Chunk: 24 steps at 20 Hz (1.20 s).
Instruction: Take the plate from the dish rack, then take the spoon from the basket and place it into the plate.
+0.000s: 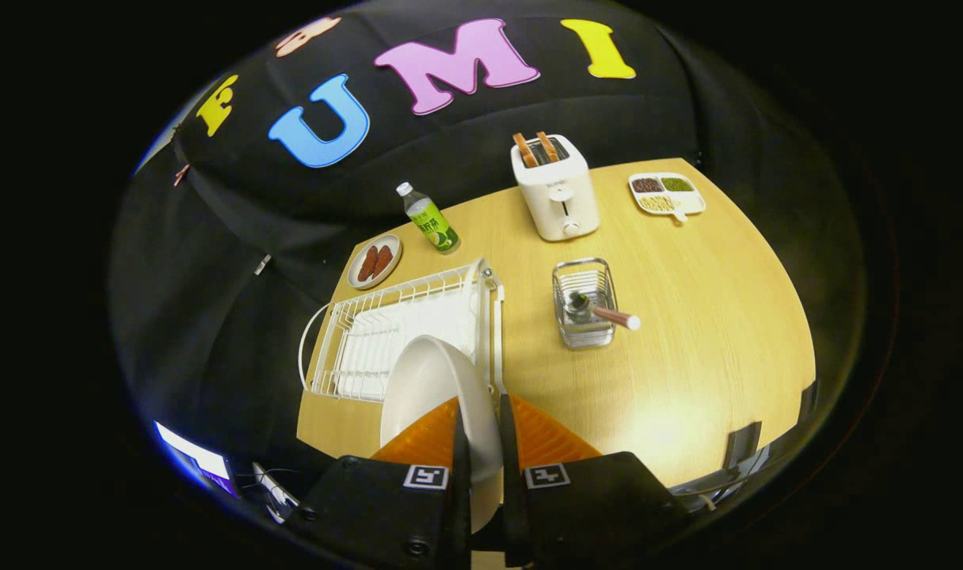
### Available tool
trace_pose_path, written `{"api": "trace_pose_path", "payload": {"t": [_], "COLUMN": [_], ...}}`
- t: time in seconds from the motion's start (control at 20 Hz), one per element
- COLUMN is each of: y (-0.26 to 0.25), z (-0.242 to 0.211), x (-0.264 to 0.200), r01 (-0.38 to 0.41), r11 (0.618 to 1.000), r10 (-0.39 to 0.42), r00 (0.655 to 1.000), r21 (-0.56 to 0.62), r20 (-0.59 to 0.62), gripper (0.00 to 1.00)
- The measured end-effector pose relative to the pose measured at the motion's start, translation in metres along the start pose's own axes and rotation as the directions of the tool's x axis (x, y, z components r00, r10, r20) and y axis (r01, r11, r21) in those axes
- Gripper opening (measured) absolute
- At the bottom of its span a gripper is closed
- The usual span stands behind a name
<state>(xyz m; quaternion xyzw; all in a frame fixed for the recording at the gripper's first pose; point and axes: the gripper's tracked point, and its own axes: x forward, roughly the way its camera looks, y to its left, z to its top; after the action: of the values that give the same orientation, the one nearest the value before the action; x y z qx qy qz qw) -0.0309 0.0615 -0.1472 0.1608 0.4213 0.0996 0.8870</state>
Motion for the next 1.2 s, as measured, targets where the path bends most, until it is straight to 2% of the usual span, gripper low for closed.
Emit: {"api": "trace_pose_path", "payload": {"t": [0.3, 0.45, 0.6, 1.0, 1.2], "y": [-0.07, -0.101, -0.13, -0.172, -0.188], "z": [-0.032, -0.038, -0.033, -0.038, -0.047], "x": [-0.013, 0.003, 0.033, 0.083, 0.104], "r01": [0.062, 0.075, 0.089, -0.011, -0.046], "r11": [0.995, 0.987, 0.99, 0.998, 0.999], "r10": [-0.06, -0.064, -0.078, 0.026, 0.046], "r00": [0.998, 0.995, 0.992, 0.976, 0.966], "r21": [0.077, 0.144, 0.114, 0.068, 0.006], "r20": [-0.031, -0.076, -0.097, -0.218, -0.254], "gripper": [0.2, 0.2, 0.21, 0.21, 0.2]}}
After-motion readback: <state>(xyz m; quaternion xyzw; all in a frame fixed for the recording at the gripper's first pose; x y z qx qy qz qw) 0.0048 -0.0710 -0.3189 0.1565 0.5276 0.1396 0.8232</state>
